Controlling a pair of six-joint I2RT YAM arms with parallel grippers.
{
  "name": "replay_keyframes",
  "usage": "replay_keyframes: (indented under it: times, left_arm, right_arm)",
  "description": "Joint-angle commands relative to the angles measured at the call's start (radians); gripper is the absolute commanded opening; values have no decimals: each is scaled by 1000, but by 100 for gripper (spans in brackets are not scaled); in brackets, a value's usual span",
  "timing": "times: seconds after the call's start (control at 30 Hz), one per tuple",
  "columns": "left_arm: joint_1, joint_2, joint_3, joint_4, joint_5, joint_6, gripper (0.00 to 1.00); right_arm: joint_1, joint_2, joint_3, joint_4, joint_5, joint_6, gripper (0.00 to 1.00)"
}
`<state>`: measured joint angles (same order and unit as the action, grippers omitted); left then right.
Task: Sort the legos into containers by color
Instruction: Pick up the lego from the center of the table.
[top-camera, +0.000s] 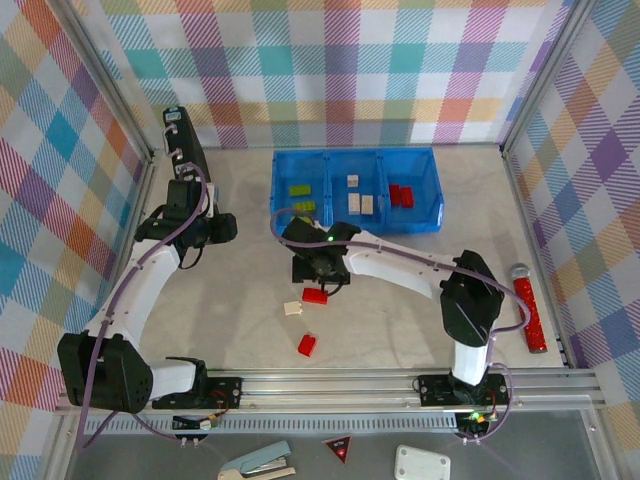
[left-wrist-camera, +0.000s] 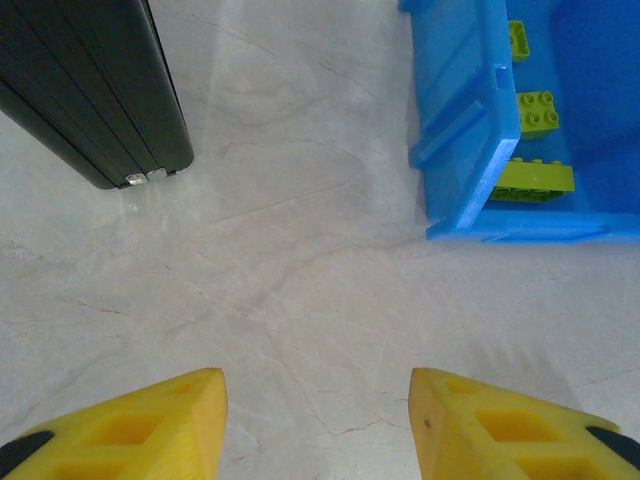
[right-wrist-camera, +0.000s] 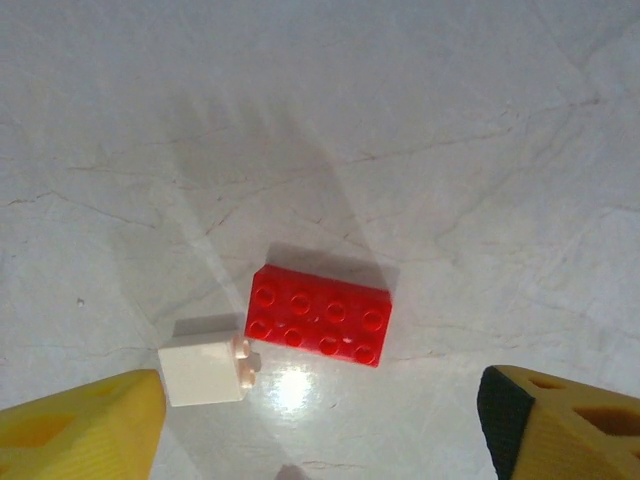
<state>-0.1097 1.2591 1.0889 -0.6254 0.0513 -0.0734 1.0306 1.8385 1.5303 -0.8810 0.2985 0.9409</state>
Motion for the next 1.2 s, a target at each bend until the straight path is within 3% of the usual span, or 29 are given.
replay_keyframes:
  times: [0.0, 0.3, 0.7, 1.17]
  left_arm:
    - [10, -14, 3, -4, 8, 17, 51]
    - [10, -17, 2, 3, 21, 19, 51]
    - [10, -15, 6, -4, 15, 18, 51]
    - [11, -11, 9, -5, 18, 17, 51]
  right_arm:
    - [31, 55, 7, -29, 36, 120, 85]
    - [58, 161, 35, -36, 29, 228, 93]
    - [58, 242, 47, -4, 45, 289, 86]
    - [56, 278, 44, 15, 54, 293, 67]
